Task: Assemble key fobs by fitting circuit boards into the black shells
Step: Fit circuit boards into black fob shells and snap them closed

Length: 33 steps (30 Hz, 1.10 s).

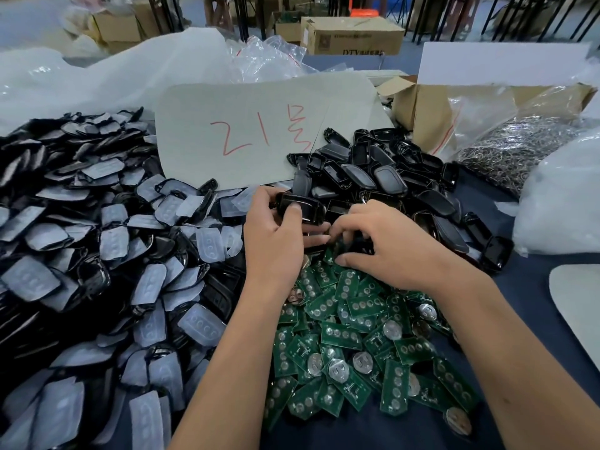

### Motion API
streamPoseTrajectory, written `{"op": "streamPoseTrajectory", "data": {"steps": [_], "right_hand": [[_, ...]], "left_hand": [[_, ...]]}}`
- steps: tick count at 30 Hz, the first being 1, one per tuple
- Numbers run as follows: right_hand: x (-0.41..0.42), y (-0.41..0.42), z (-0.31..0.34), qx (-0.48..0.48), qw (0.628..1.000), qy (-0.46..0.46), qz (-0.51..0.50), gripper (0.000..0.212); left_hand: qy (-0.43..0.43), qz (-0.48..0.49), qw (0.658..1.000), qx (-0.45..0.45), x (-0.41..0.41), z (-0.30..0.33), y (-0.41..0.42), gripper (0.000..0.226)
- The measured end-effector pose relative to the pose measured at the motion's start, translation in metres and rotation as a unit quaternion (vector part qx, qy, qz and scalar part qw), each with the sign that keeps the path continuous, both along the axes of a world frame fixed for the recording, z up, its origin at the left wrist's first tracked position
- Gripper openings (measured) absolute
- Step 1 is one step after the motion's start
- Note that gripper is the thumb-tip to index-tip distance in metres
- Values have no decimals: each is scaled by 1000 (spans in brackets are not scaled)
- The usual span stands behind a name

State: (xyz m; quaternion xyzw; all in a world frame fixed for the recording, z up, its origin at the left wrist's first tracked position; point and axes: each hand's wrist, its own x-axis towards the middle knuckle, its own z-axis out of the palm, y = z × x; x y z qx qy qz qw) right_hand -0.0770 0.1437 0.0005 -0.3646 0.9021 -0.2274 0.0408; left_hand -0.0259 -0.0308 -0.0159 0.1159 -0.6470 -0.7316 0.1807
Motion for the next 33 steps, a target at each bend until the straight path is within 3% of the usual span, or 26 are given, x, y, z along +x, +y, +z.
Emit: {"op": "streamPoseTrajectory", "data": {"steps": [5, 12, 17, 22, 26, 33], "right_hand": [[-1, 2, 1, -17, 1000, -9, 1, 25], [-7, 8, 0, -189, 978, -57, -69, 30], [-5, 0, -6, -347, 926, -121, -90, 21], [-5, -2, -11, -428, 885, -141, -119, 15], [-5, -1, -10, -464, 863, -155, -128, 14], [-4, -1, -12, -452, 863, -153, -165, 11]], "left_hand": [[1, 11, 999, 34, -1, -1, 0, 10], [-1, -2, 1000, 25, -2, -6, 3, 10], [12, -17, 1000, -11, 0, -5, 2, 20], [20, -46, 998, -28, 2, -3, 2, 43], [11, -54, 998, -25, 2, -3, 3, 40], [0, -52, 998, -25, 2, -2, 1, 39]]}}
